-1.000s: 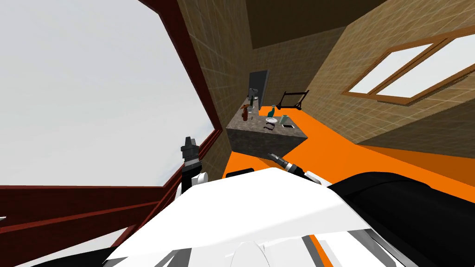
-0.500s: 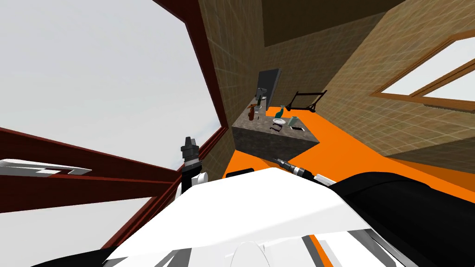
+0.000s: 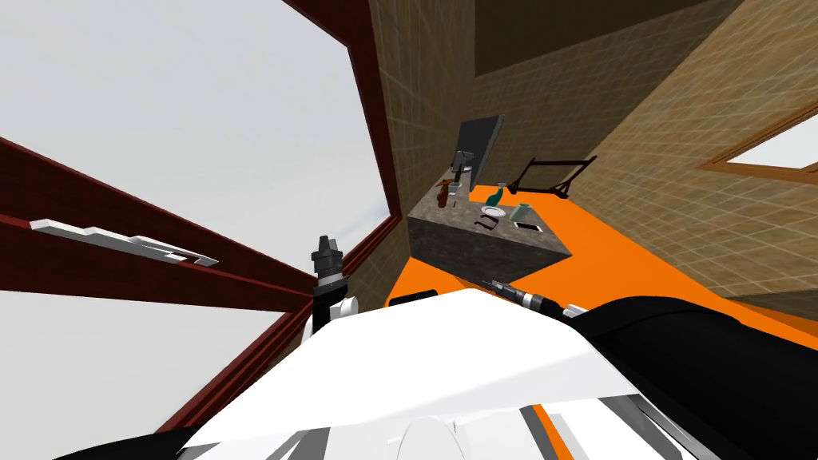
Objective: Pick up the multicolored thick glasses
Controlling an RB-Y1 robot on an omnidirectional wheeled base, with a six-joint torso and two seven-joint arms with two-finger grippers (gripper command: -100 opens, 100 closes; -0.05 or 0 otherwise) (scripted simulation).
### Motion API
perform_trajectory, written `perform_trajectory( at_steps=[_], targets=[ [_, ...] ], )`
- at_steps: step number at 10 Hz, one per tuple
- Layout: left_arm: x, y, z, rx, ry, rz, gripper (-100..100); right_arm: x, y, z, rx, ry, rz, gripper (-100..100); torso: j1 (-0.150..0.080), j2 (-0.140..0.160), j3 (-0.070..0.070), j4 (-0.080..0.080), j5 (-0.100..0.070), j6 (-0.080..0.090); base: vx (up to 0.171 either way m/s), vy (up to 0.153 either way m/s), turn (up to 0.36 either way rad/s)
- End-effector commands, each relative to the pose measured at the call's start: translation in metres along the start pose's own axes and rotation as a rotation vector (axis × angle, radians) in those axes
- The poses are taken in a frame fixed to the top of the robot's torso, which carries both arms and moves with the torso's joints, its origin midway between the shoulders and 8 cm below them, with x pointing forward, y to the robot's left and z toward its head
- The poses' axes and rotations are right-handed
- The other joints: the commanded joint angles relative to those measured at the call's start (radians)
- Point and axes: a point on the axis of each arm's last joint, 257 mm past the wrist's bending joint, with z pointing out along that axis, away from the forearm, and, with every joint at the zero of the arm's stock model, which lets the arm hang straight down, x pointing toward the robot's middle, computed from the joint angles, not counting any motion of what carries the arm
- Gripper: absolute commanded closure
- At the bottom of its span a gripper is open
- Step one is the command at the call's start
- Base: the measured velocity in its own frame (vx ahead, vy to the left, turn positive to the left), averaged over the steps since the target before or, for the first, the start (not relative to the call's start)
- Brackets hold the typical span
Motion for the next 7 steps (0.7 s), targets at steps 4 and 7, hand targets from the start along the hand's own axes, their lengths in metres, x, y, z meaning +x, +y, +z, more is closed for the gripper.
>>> perform_trajectory(
  at_steps=[4,7],
  targets=[
    [0.001,0.000,0.000,0.000,0.001,-0.001,0,0.010,-0.062,-0.051,0.137,0.126,-0.063,-100,0.001,-0.001,0.000,0.000,0.000,-0.002,-0.011,0.005,0.227],
    [0.001,0.000,0.000,0.000,0.002,-0.002,0,0.005,-0.104,-0.095,0.236,0.214,-0.116,-100,0.005,-0.001,0.000,0.000,0.001,-0.003,0.008,-0.005,0.225]
  ],
)
